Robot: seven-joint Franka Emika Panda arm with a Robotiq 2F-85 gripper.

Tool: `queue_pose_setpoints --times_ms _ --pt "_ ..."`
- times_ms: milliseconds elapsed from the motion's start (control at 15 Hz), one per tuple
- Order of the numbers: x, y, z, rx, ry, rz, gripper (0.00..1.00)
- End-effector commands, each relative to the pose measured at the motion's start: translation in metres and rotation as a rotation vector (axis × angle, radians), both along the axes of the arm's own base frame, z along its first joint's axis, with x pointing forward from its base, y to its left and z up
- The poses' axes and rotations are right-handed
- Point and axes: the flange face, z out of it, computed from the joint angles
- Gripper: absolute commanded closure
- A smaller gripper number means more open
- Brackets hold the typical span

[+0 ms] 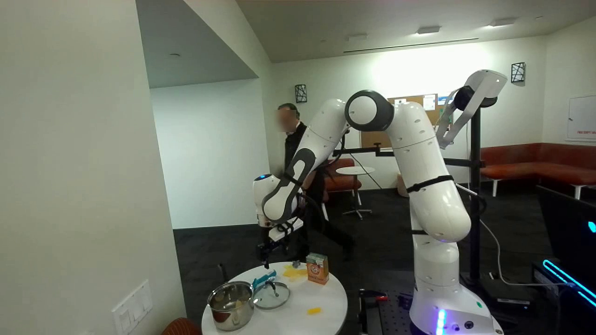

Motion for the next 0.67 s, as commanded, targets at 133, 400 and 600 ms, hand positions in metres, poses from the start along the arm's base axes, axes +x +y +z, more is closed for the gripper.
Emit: queue_pose_setpoints --times_ms 133,400,600 --pt "0.002 0.000 -0.004 0.009 -0.015 -0.013 0.00" --pt "0.002 0.005 -0.007 -0.013 -0.011 -0.012 0.00" --pt "0.005 -0.008 -0.013 -0.048 0.008 -0.044 0.00"
